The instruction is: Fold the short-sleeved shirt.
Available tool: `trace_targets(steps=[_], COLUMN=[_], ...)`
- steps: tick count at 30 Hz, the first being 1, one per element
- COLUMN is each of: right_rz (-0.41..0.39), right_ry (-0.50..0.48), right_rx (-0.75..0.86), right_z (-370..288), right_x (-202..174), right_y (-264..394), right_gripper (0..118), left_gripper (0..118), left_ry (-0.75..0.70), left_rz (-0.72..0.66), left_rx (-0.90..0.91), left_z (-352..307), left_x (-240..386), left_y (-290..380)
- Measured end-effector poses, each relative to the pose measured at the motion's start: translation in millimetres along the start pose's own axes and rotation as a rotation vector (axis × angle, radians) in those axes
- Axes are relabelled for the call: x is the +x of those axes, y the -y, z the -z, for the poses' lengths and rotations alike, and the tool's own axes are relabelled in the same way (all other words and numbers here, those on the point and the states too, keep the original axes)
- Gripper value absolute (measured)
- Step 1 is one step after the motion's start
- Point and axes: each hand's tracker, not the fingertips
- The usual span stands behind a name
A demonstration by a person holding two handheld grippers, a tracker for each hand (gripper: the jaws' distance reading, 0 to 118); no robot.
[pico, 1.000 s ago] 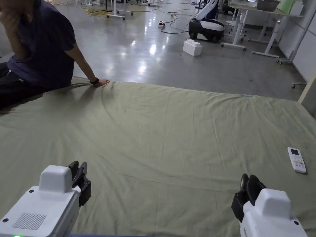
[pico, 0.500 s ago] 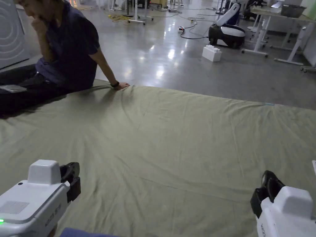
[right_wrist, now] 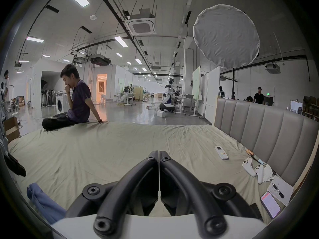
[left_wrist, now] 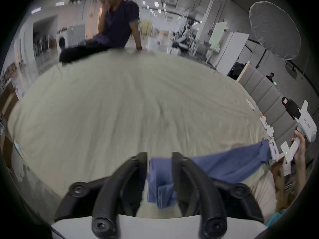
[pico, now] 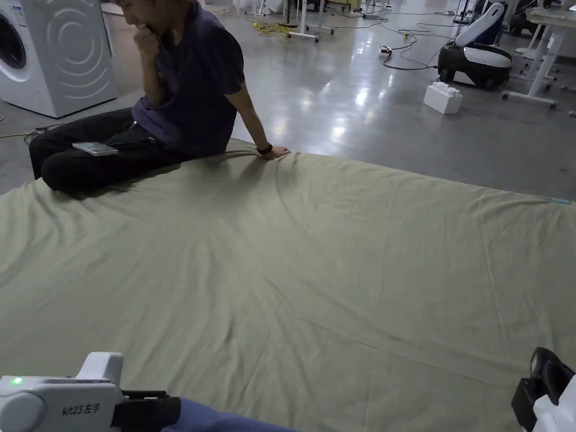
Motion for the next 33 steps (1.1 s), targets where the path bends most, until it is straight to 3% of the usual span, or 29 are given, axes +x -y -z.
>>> trace_targets(steps=[3,6,9,13,17,20,26,29,33], right_rz=[0.001,0.007,0.007,0.008,0.01,0.007,0.002,0.005,0.005], right_ry=[0.0,0.002,0.007,0.015,0.018,0.016,0.009,0.008,0.011], right_rx=[-0.024,-0.045,-0.055,-0.067,-0.078,-0.082,-0.079,-0.076,-0.067], right_z=[-1,-2,-5,-7,-7,-7,-6,-6,-6], right_x=[0,1,3,5,5,5,6,7,11], right_y=[5,8,11,12,13,13,10,10,7], right_gripper=[2,2,2,2,2,2,2,2,2], left_gripper=[72,75,75,74,64,25,19,17,16], left_ry=[0.097,0.241,0.386,0.497,0.408,0.428,0.327,0.341,0.308], left_rz=[-0.108,-0.197,-0.292,-0.419,-0.327,-0.368,-0.255,-0.279,-0.21], left_rx=[-0.035,-0.115,-0.075,-0.113,-0.129,-0.106,-0.092,-0.077,-0.081], left_z=[16,35,40,52,57,56,43,30,12], left_x=[-18,-34,-49,-57,-40,-42,-23,-14,2], left_y=[-1,0,1,4,13,16,7,-5,-20])
